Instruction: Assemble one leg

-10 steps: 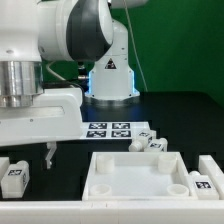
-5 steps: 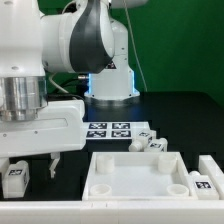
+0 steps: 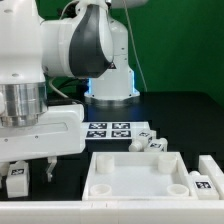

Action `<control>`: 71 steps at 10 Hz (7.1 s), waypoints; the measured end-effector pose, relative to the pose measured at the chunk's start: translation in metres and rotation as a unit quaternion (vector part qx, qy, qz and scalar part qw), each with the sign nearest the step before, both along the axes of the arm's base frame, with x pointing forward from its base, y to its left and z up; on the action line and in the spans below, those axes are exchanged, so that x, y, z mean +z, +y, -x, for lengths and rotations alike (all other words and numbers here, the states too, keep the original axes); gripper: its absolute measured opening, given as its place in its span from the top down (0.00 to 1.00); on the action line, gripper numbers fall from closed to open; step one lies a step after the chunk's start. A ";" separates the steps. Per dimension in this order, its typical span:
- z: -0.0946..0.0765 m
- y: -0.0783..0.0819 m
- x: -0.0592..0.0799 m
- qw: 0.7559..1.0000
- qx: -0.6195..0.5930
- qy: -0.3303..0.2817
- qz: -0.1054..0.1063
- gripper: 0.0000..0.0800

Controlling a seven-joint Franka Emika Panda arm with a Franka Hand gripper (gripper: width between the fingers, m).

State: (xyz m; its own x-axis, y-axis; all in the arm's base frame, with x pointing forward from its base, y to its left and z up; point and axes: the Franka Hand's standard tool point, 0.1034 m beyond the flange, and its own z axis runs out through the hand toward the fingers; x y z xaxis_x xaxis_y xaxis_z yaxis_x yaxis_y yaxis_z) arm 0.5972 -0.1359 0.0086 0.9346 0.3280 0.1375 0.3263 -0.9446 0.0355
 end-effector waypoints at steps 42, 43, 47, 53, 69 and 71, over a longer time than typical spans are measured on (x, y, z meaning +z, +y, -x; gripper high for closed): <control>0.042 0.055 0.062 0.938 -0.178 0.296 0.009 0.19; 0.042 0.047 0.063 0.936 -0.190 0.293 0.043 0.19; 0.045 0.052 0.060 0.932 -0.192 0.305 0.045 0.19; 0.061 0.062 0.051 0.832 -0.149 0.534 0.032 0.19; 0.041 0.064 0.028 0.861 -0.112 0.495 0.036 0.19; 0.040 0.062 0.023 0.864 -0.111 0.490 0.034 0.19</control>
Offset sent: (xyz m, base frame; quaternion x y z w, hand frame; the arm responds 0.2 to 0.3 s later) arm 0.0043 0.0260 0.0211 0.0000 0.0230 -0.0411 0.9989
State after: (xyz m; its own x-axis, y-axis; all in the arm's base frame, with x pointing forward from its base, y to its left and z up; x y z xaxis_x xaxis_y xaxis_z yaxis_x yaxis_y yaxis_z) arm 0.5568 -0.0738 0.0313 0.6319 0.1024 -0.7682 0.0429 -0.9943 -0.0973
